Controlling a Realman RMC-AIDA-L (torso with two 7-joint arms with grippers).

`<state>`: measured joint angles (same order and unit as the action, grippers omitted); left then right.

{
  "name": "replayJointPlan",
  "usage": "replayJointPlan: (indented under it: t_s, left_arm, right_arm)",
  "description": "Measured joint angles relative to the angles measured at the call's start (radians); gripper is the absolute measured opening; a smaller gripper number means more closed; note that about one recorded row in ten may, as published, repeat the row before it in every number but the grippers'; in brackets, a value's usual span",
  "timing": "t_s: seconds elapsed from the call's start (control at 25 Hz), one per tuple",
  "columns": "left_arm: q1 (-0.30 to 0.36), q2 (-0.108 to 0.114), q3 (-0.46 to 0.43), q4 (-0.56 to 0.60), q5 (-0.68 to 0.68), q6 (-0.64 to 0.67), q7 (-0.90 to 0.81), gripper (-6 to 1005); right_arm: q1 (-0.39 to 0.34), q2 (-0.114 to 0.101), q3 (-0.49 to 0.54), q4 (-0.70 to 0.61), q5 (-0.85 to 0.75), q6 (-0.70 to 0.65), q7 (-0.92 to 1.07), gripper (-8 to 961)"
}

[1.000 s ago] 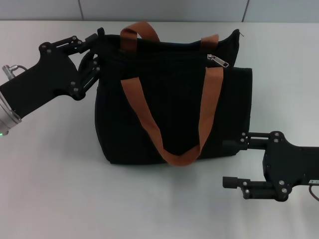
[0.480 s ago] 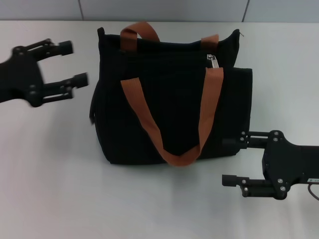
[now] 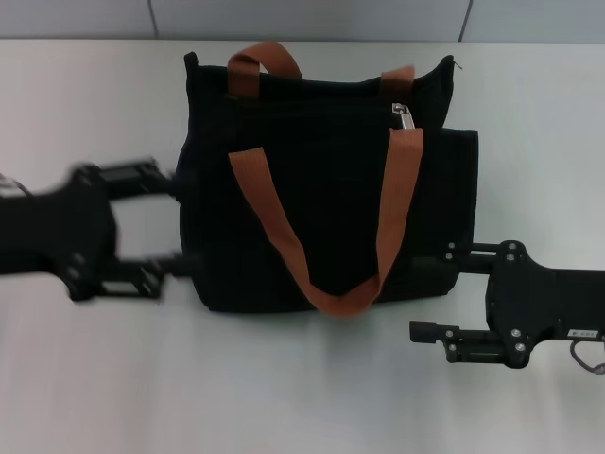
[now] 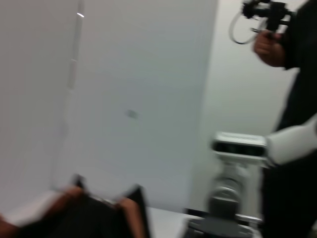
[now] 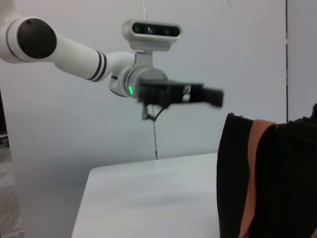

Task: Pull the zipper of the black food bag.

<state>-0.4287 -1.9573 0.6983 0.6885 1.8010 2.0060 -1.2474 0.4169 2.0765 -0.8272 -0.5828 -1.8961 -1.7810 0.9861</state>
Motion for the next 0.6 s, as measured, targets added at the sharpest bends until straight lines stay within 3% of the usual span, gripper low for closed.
replayJointPlan:
  t_s: [0.08, 0.2, 0.24, 0.28, 0.36, 0.44, 0.52, 0.6]
  left_arm:
    - [-0.005, -0.026, 0.059, -0.048, 0.027, -0.006, 0.027, 815]
    - [-0.005, -0.026, 0.059, -0.048, 0.027, -0.006, 0.027, 814]
    - [-0.007, -0.043, 0.075, -0.083, 0.049, -0.017, 0.057, 814]
    - [-0.007, -0.043, 0.075, -0.083, 0.049, -0.017, 0.057, 814]
    - [-0.005, -0.077, 0.080, -0.177, 0.109, -0.107, 0.141, 814]
    - [-0.005, -0.077, 0.080, -0.177, 0.109, -0.107, 0.141, 814]
    - [-0.002, -0.097, 0.081, -0.230, 0.144, -0.167, 0.204, 815]
    - [0.000, -0.099, 0.081, -0.233, 0.148, -0.174, 0.211, 815]
  right_arm:
    - [0.004, 0.000, -0.004, 0.016, 0.000, 0.010, -0.003, 674]
    - [0.006, 0.000, -0.006, 0.039, -0.004, 0.013, -0.019, 674]
    - [0.007, 0.000, -0.008, 0.047, -0.005, 0.013, -0.024, 674]
    - [0.009, 0.001, -0.012, 0.055, -0.007, 0.013, -0.027, 674]
    - [0.013, 0.001, -0.026, 0.068, -0.009, 0.016, -0.029, 674]
    - [0.015, 0.001, -0.041, 0.079, -0.010, 0.020, -0.031, 674]
    - [0.017, 0.001, -0.046, 0.092, -0.010, 0.024, -0.042, 674]
    - [0.021, 0.001, -0.047, 0.106, -0.010, 0.027, -0.058, 674]
